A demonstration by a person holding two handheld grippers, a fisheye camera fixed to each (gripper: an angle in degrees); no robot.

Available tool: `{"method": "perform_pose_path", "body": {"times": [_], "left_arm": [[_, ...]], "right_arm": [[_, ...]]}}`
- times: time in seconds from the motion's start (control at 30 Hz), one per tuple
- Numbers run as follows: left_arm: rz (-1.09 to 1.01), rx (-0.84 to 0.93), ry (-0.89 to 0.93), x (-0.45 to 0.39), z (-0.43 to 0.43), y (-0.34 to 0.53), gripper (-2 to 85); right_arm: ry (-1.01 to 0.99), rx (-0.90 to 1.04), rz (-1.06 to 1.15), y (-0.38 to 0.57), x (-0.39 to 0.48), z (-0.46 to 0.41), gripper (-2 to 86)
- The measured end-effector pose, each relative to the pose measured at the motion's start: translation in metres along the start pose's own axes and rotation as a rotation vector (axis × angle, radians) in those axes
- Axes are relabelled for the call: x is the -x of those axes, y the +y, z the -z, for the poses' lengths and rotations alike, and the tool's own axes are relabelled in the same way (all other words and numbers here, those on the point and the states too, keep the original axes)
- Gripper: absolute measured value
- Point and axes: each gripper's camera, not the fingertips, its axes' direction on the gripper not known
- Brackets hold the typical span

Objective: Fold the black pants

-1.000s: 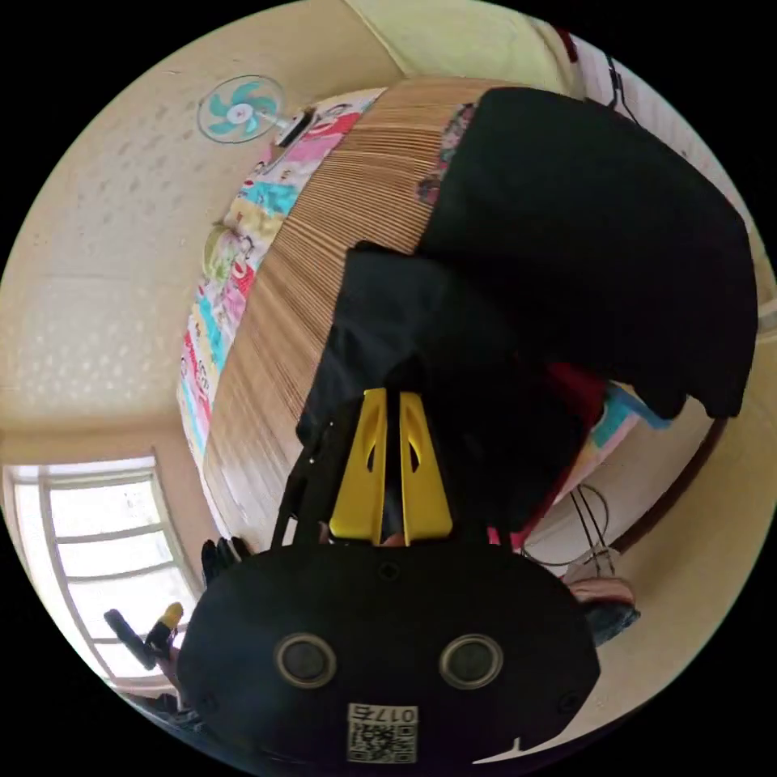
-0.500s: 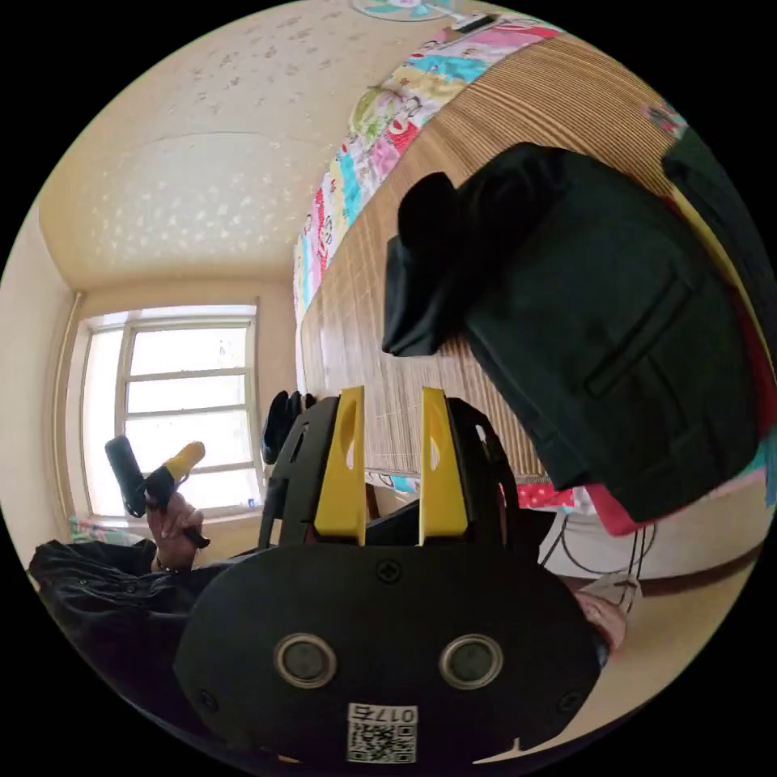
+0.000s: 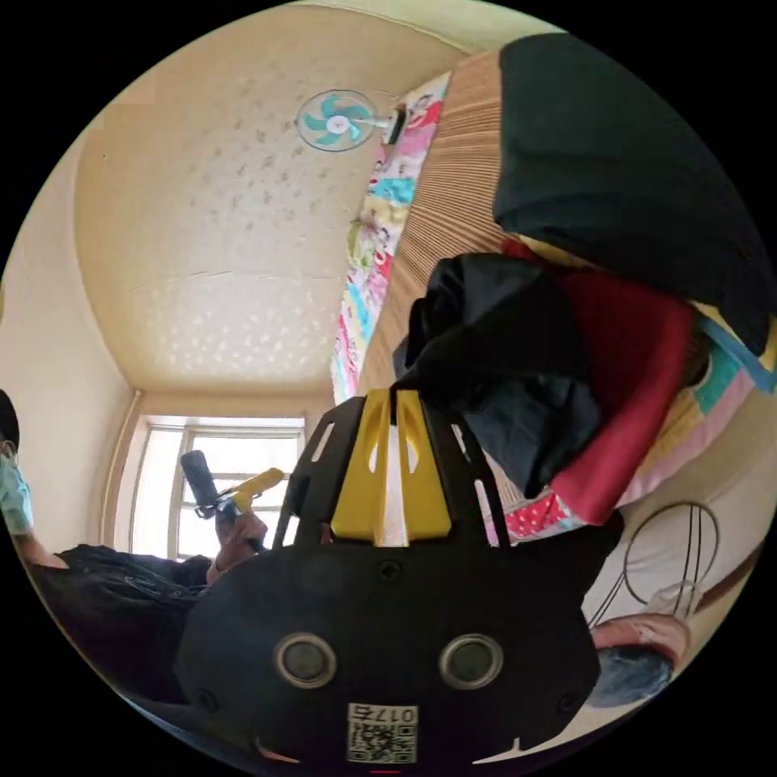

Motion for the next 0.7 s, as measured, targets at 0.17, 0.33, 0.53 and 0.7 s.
{"method": "perform_pose_path", "body": {"times": [0.17, 0.33, 0.53, 0.7], "left_arm": [[-0.273, -0.014, -0.337, -0.043, -0.021, -0.048, 18.0], [-0.451, -0.160, -0.594, -0.099, -0.020, -0.070, 8.1], [-0.101, -0.531, -0.196, -0.088, 0.098, -0.032, 0.0], [-0.164, -0.675, -0.233, -0.128, 0.162, 0.005, -0.3]], "right_arm": [[-0.085, 0.186, 0.341, -0.017, 0.082, 0.006, 1.4], [-0.244, 0.265, 0.663, 0.006, 0.170, 0.020, 1.5], [-0.098, -0.077, 0.891, 0.077, 0.213, 0.116, 3.4], [0.491, -0.164, 0.742, 0.158, 0.160, 0.115, 11.3]]}}
